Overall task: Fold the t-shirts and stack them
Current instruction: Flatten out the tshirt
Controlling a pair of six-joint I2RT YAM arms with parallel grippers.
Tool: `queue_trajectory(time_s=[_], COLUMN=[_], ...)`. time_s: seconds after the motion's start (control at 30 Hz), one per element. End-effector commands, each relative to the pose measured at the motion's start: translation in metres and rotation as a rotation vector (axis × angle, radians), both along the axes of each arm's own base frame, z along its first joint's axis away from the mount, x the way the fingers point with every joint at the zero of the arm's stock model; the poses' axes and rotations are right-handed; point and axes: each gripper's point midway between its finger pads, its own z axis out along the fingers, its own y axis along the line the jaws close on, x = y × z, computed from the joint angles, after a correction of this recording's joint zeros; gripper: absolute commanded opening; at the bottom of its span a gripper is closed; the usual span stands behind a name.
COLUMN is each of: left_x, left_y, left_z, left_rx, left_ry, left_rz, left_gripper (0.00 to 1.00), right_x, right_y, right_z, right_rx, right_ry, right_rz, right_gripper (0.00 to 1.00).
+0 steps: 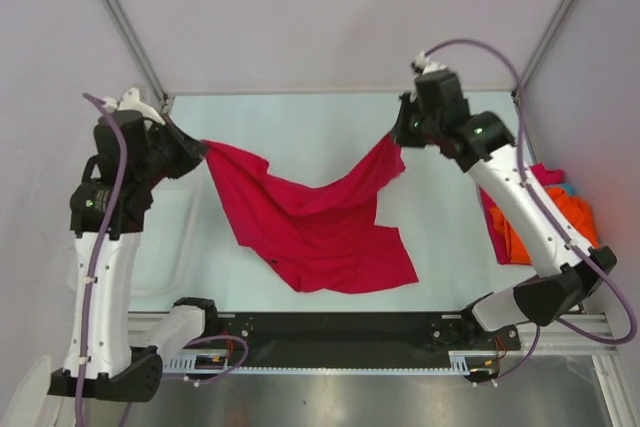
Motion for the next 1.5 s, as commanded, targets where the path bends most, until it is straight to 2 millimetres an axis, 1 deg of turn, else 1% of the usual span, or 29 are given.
queue_trajectory(time_s=[0.0, 0.03, 0.07, 0.1, 0.13, 0.17, 0.2, 0.27, 0.3, 0.37, 0.4, 0.47, 0.5, 0.57, 0.6, 0.67, 0.7, 0.73, 0.87, 1.17, 1.2, 1.33, 1.4, 1.47], left_x=[-0.020, -0.024, -0.027, -0.035, -0.039, -0.043, -0.052, -0.063, -0.072, -0.080, -0.088, -0.097, -0.104, -0.116, -0.123, -0.131, -0.139, -0.142, -0.154, -0.179, -0.183, -0.192, -0.192, -0.185], left_y=[0.016, 0.018, 0.019, 0.022, 0.022, 0.030, 0.036, 0.041, 0.042, 0.047, 0.050, 0.058, 0.060, 0.064, 0.065, 0.069, 0.071, 0.072, 0.075, 0.082, 0.083, 0.086, 0.087, 0.089], left_z=[0.080, 0.086, 0.091, 0.097, 0.098, 0.099, 0.104, 0.112, 0.124, 0.133, 0.142, 0.152, 0.161, 0.171, 0.178, 0.185, 0.192, 0.195, 0.207, 0.236, 0.240, 0.245, 0.248, 0.248], left_rx=[0.064, 0.070, 0.072, 0.063, 0.054, 0.057, 0.047, 0.035, 0.020, 0.017, 0.008, 0.006, -0.005, -0.016, -0.029, -0.032, -0.037, -0.037, -0.047, -0.074, -0.076, -0.087, -0.089, -0.081], left_ry=[-0.182, -0.191, -0.199, -0.221, -0.227, -0.230, -0.258, -0.291, -0.323, -0.339, -0.360, -0.389, -0.413, -0.450, -0.478, -0.503, -0.529, -0.535, -0.573, -0.682, -0.697, -0.727, -0.741, -0.736], left_rz=[0.034, 0.040, 0.048, 0.072, 0.076, 0.123, 0.163, 0.197, 0.208, 0.240, 0.259, 0.301, 0.315, 0.342, 0.351, 0.371, 0.379, 0.385, 0.397, 0.432, 0.435, 0.452, 0.459, 0.465], left_gripper=[0.00, 0.00, 0.00, 0.00, 0.00, 0.00, 0.00, 0.00, 0.00, 0.00, 0.00, 0.00, 0.00, 0.00, 0.00, 0.00, 0.00, 0.00, 0.00, 0.00, 0.00, 0.00, 0.00, 0.00], right_x=[0.014, 0.014, 0.016, 0.012, 0.009, 0.003, -0.001, -0.008, -0.014, -0.019, -0.023, -0.030, -0.035, -0.043, -0.046, -0.056, -0.059, -0.065, -0.078, -0.095, -0.100, -0.107, -0.108, -0.100], right_y=[-0.045, -0.049, -0.053, -0.058, -0.065, -0.071, -0.077, -0.090, -0.098, -0.111, -0.120, -0.128, -0.133, -0.138, -0.142, -0.148, -0.150, -0.154, -0.163, -0.179, -0.181, -0.186, -0.187, -0.185], right_z=[0.097, 0.111, 0.119, 0.127, 0.147, 0.158, 0.165, 0.177, 0.185, 0.197, 0.202, 0.216, 0.222, 0.232, 0.235, 0.244, 0.247, 0.252, 0.266, 0.284, 0.288, 0.294, 0.296, 0.290], right_rx=[-0.059, -0.058, -0.062, -0.066, -0.055, -0.046, -0.046, -0.048, -0.045, -0.054, -0.060, -0.053, -0.049, -0.037, -0.037, -0.018, -0.013, -0.003, 0.022, 0.049, 0.056, 0.074, 0.075, 0.055], right_ry=[-0.185, -0.212, -0.223, -0.232, -0.281, -0.307, -0.326, -0.364, -0.385, -0.421, -0.438, -0.473, -0.490, -0.519, -0.529, -0.556, -0.567, -0.584, -0.635, -0.700, -0.714, -0.738, -0.745, -0.728], right_rz=[-0.090, -0.102, -0.112, -0.119, -0.145, -0.161, -0.178, -0.218, -0.236, -0.276, -0.306, -0.330, -0.347, -0.362, -0.373, -0.389, -0.400, -0.409, -0.439, -0.493, -0.498, -0.510, -0.517, -0.515], right_gripper=[0.00, 0.00, 0.00, 0.00, 0.00, 0.00, 0.00, 0.00, 0.00, 0.00, 0.00, 0.00, 0.00, 0.00, 0.00, 0.00, 0.00, 0.00, 0.00, 0.00, 0.00, 0.00, 0.00, 0.00])
